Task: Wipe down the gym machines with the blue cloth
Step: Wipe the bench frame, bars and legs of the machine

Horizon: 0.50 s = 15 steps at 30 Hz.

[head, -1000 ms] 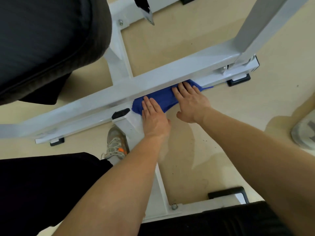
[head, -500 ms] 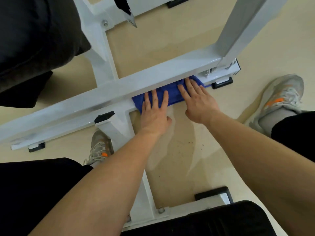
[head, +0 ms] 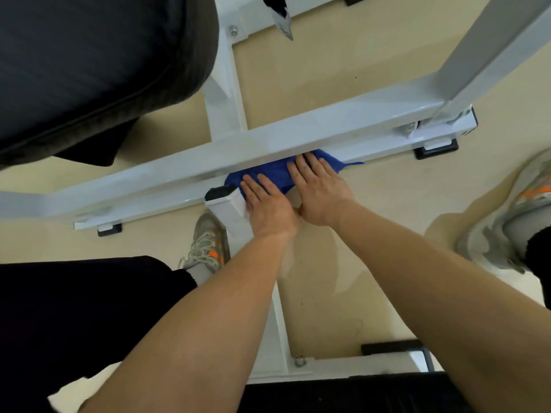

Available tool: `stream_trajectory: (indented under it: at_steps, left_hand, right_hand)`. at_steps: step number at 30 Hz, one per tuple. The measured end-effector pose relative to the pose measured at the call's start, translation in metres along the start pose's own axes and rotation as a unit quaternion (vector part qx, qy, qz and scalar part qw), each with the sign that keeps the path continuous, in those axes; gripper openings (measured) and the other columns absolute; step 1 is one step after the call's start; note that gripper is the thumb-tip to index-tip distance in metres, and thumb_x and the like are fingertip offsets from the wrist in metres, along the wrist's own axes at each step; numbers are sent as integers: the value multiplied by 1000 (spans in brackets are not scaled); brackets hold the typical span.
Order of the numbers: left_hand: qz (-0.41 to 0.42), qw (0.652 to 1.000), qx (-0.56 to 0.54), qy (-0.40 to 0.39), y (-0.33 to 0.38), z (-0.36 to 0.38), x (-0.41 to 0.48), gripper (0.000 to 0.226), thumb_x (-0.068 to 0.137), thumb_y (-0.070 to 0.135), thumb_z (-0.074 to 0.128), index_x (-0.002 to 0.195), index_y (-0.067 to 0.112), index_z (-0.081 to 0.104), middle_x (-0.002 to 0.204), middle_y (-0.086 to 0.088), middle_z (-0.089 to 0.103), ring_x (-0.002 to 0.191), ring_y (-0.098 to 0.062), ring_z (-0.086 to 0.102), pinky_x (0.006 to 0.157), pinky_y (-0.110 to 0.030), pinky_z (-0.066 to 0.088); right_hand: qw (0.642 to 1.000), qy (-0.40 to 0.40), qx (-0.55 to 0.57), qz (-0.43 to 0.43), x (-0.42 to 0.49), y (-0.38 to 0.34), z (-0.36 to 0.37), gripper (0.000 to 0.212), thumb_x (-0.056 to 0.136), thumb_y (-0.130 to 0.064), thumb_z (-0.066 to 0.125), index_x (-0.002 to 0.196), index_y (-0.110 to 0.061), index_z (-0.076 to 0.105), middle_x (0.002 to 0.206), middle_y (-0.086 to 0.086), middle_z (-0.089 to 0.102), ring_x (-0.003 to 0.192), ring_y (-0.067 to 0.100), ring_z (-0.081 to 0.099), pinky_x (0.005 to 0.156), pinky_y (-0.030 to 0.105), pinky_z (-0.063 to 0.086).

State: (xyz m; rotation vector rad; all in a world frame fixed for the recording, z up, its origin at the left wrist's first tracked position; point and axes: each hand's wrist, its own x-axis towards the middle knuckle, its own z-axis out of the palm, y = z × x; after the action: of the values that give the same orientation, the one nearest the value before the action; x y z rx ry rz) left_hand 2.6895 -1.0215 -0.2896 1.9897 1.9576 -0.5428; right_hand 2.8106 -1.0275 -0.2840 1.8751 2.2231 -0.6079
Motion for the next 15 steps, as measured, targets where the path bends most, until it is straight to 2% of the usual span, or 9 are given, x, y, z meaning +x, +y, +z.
stream_trajectory:
  at_steps: [4, 7, 11, 15]
  left_hand:
    - [-6, 999, 32, 10, -3, 1, 1, 92, 96, 38, 51, 151, -8, -6, 158, -33, -9, 148, -44, -8, 121, -46, -3]
    - [47, 997, 59, 34, -14, 9, -9, 89, 96, 35, 49, 153, -3, -7, 159, -31, -7, 149, -44, -2, 122, -46, 7]
    - [145, 986, 63, 56, -18, 20, -17, 83, 98, 27, 47, 155, 3, -8, 160, -26, -12, 150, -40, -2, 123, -43, 10]
    - [125, 988, 25, 89, -10, 24, -17, 87, 91, 22, 54, 156, 6, -1, 162, -23, -3, 150, -39, 3, 122, -46, 17]
  right_hand:
    - [997, 0, -1, -74, 3, 6, -5, 75, 100, -38, 37, 159, -18, -4, 167, 4, -10, 154, 23, -8, 125, 39, -1]
    - [998, 24, 19, -58, -7, 36, -4, 73, 97, -20, 38, 160, -21, 2, 167, 3, -5, 154, 20, -3, 125, 37, 0]
    - [999, 46, 8, -8, -20, 66, 5, 72, 97, -18, 36, 160, -25, 0, 167, 2, -5, 154, 21, -2, 123, 35, -3]
    - [998, 63, 6, 5, -21, 59, 8, 71, 97, -18, 35, 160, -21, 1, 167, 4, -3, 154, 23, -1, 123, 37, -4]
